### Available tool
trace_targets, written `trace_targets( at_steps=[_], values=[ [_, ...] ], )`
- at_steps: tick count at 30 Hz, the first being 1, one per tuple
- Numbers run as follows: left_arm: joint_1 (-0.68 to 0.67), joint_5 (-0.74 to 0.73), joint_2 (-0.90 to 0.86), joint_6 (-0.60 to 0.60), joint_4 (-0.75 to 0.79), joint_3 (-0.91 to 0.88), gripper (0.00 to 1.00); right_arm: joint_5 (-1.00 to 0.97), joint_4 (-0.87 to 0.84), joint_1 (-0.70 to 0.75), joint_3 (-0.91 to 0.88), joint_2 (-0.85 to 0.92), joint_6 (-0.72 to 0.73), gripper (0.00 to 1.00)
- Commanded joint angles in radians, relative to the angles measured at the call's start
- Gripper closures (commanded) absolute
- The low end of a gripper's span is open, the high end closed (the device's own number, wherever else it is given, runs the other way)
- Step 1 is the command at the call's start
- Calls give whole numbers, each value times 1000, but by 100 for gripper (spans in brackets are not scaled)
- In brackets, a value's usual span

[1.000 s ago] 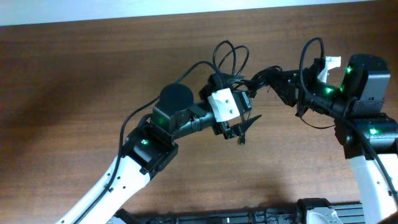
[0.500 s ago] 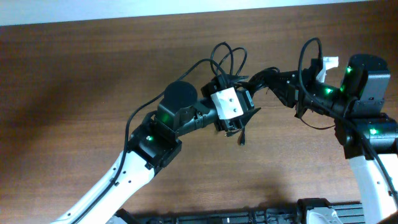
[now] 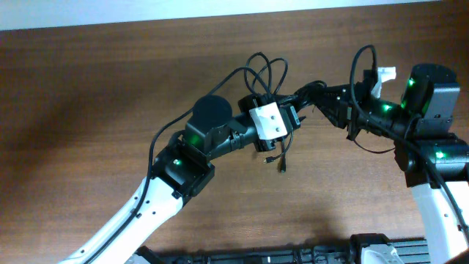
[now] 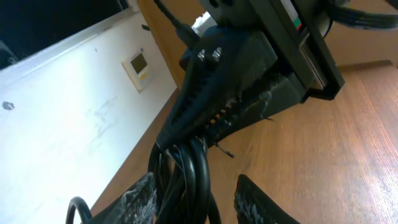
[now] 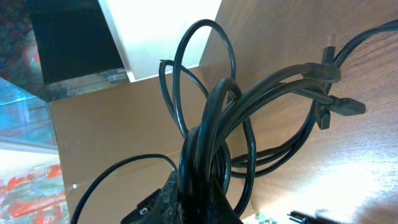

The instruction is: Untangle cables

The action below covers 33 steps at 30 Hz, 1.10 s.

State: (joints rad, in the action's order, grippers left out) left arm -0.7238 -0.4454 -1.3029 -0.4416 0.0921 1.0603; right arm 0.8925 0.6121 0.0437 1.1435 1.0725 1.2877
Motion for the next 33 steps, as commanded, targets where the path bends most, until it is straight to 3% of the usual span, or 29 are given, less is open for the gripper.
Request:
trace_targets(
  at_steps=[1, 12, 19, 24, 27, 33],
  values=[
    [-3, -3, -10, -2, 5, 8, 61, 40, -11, 3, 7, 0, 7, 96],
    [-3, 6, -10, -2, 5, 8, 77, 55, -11, 3, 7, 0, 7, 96],
    [-3, 27, -10, -2, 2, 8, 100, 66, -11, 3, 7, 0, 3, 96],
    [-3, 96, -10, 3, 3, 8, 100, 66, -11, 3, 7, 0, 1, 96],
    [-3, 185, -10, 79, 20, 8, 100, 66, -11, 3, 7, 0, 0, 95],
    [-3, 208, -10, 116, 32, 8, 100, 65, -11, 3, 7, 0, 0, 73]
  ],
)
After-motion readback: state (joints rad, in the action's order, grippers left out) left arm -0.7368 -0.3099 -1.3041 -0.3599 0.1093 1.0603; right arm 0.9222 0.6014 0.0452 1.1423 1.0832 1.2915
